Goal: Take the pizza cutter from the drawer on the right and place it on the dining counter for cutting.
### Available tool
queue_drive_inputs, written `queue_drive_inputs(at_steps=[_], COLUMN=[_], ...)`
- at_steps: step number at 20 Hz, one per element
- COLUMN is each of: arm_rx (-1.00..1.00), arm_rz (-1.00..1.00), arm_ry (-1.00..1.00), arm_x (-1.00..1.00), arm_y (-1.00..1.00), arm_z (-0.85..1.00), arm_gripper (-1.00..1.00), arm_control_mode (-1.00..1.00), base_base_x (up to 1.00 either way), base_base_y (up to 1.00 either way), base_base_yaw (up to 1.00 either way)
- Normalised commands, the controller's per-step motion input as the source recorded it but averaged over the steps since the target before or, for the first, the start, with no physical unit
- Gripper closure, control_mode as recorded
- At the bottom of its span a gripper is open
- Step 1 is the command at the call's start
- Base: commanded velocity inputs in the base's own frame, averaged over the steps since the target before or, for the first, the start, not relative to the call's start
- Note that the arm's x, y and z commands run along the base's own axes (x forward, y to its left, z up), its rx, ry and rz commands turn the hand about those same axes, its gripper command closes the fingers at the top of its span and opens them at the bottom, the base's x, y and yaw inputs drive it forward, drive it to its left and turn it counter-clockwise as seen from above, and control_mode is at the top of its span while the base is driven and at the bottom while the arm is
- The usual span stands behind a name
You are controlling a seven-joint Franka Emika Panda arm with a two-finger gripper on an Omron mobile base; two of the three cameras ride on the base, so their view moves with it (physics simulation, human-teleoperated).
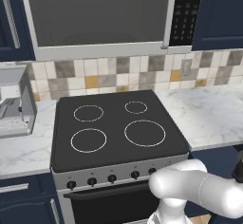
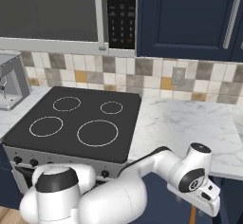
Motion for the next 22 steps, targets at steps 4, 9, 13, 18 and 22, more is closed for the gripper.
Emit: queue_drive_inputs(at_steps=[4, 9, 13, 18, 22], arm_rx=[0.01, 0.00, 0.00, 0.00, 0.03], arm_rz=[0.06, 0.09, 0.11, 0.13, 0.14], arm_ry=[0.00, 0.00, 0.00, 0.00, 0.00], arm_x=[0.17, 0.19, 0.15, 0.01, 0.00], arm_y=[0.00, 0.00, 0.00, 0.00, 0.00], arm_z=[-0.11, -0.20, -0.29, -0.34, -0.38], arm_gripper=[-1.00, -1.00, -1.00, -1.00, -1.00], arm_control_mode=[-1.00, -1.00, -1.00, -1.00, -1.00], base_base_x=[0.00, 0.00, 0.00, 0.00, 0.00], base_base_y=[0.00, 0.00, 0.00, 0.00, 0.00], base_base_yaw=[0.00, 0.00, 0.00, 0.00, 0.00])
